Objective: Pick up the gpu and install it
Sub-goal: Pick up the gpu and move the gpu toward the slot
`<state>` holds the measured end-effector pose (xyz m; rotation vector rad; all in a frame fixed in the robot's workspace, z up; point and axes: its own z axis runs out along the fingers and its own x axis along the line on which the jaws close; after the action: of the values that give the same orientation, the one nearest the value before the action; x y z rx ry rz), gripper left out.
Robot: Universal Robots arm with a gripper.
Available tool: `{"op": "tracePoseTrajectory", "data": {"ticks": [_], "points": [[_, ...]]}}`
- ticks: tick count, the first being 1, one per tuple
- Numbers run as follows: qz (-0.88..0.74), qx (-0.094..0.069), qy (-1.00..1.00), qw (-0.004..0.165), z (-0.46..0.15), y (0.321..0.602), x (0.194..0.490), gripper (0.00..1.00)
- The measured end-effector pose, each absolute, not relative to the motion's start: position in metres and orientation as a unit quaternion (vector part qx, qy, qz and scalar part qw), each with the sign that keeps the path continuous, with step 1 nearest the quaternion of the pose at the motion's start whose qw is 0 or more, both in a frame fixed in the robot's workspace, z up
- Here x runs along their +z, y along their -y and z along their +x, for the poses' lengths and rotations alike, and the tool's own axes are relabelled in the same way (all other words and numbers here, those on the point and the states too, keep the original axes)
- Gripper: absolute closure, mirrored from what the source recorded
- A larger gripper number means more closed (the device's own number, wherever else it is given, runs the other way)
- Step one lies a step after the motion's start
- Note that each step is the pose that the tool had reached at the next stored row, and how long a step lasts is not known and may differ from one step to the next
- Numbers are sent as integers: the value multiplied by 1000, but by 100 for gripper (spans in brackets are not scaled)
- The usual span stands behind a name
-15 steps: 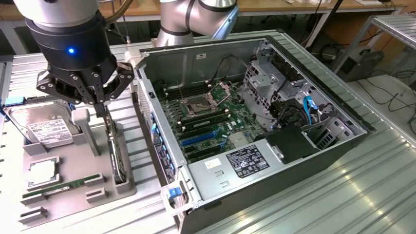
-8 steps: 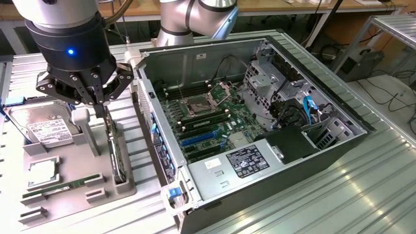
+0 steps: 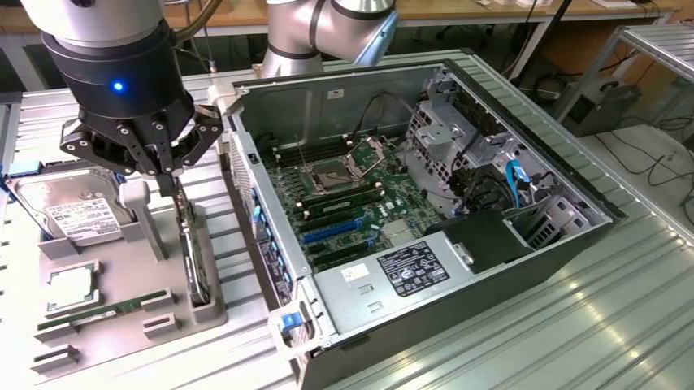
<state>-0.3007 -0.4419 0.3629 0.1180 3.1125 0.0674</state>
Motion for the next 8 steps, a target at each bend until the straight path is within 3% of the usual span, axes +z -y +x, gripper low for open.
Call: {"op": "tracePoseTrajectory", "data": {"ticks": [1, 7, 8], "points": [[38, 22, -999, 13, -301, 442, 363, 89], [38, 22, -999, 13, -301, 442, 362, 58], [38, 22, -999, 13, -301, 442, 360, 58]]}}
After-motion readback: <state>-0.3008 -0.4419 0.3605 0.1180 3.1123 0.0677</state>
